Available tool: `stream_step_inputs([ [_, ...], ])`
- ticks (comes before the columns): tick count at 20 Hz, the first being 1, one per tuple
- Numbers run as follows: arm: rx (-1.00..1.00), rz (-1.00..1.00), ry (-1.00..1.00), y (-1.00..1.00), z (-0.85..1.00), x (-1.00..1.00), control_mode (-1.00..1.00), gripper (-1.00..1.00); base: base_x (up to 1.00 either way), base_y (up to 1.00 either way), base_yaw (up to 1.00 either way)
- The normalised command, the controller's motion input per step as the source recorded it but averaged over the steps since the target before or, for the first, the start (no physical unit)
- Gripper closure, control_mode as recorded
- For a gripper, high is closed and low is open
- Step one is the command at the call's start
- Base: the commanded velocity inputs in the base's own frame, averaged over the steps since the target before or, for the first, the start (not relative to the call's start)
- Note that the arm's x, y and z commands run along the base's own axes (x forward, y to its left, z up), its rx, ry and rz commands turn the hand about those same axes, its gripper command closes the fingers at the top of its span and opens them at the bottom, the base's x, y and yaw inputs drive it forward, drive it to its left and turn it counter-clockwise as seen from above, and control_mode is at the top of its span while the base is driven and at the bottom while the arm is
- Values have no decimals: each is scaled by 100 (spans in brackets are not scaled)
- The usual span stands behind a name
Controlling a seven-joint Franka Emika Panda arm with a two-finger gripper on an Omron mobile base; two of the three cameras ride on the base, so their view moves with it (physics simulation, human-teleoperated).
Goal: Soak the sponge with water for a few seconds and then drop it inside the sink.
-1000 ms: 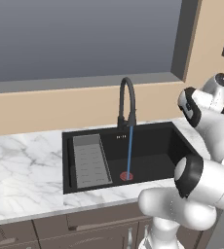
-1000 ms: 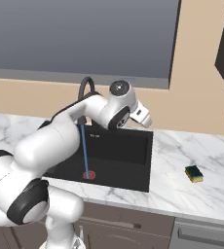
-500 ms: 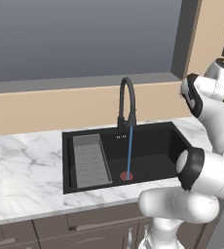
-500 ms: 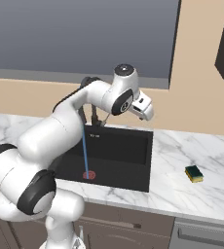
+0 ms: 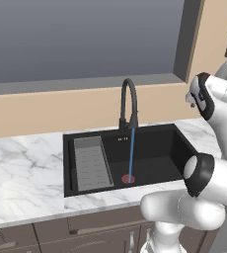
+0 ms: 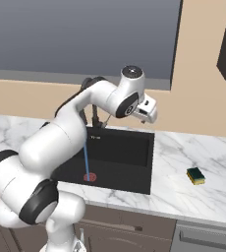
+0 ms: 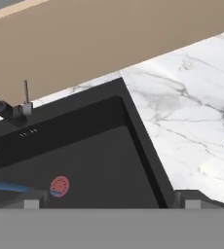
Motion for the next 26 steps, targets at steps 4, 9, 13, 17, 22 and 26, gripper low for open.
stream_step_inputs([
  [4,-1,11,10,0,-15,-10,-100,-100,0,0,0],
  [9,-2,11,7,0,-22,-9,-100,-100,0,0,0],
  [13,-4,9,6,-1,-30,-5,-100,-100,0,0,0],
  [17,-8,7,6,-1,-26,0,-100,-100,0,0,0],
  [22,-8,4,5,-8,-23,0,-100,-100,0,0,0],
  [26,-2,2,1,-23,-18,0,-100,-100,0,0,0],
])
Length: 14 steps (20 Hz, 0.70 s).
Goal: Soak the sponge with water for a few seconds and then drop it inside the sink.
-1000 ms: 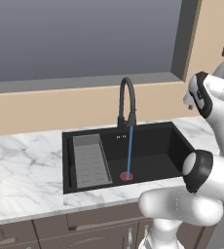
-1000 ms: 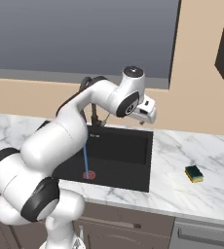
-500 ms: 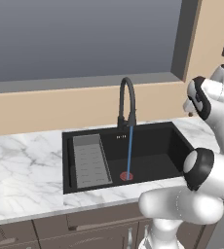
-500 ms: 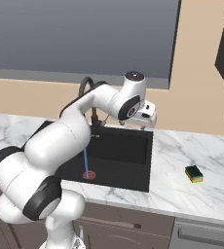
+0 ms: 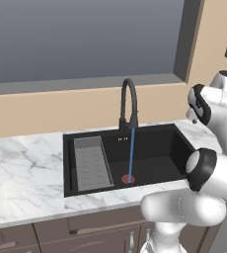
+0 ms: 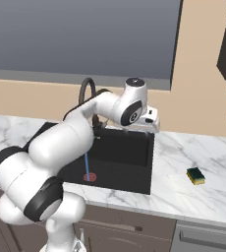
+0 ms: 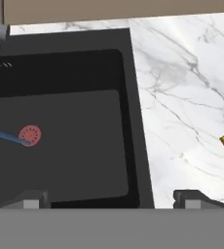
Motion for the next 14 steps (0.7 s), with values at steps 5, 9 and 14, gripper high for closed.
stream_step_inputs([
  [5,0,3,0,-42,-17,0,-100,-100,0,0,0],
  [9,-1,3,1,-41,-22,0,-100,-100,0,0,0],
  [14,-8,3,12,-34,-20,0,-100,-100,0,0,0],
])
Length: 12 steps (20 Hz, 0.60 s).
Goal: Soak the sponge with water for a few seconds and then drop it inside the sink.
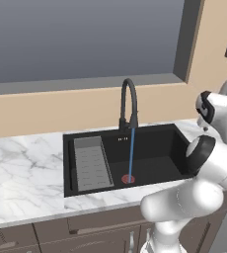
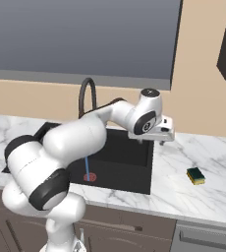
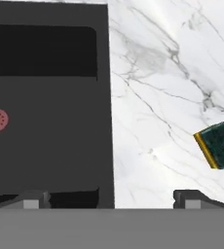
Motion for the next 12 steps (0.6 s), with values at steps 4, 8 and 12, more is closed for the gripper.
stream_step_inputs([
  [4,-8,3,12,-21,-13,0,-100,-100,0,0,0],
  [8,-5,3,7,-14,-10,0,-100,-100,0,0,0],
  [12,-1,3,1,-11,-9,0,-100,-100,0,0,0],
])
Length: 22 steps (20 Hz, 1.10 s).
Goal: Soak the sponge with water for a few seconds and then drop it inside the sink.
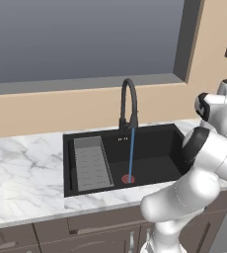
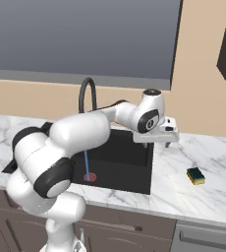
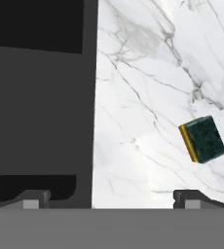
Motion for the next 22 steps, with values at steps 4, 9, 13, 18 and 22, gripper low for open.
stream_step_inputs([
  [4,0,3,0,-10,-26,0,-100,-100,0,0,0],
  [9,0,3,0,-12,-33,0,-100,-100,0,0,0],
  [13,0,4,0,-15,-30,2,-100,-100,0,0,0],
  [18,0,4,0,-14,-22,2,-100,-100,0,0,0],
  [22,0,4,0,-19,-1,0,-100,-100,0,0,0],
])
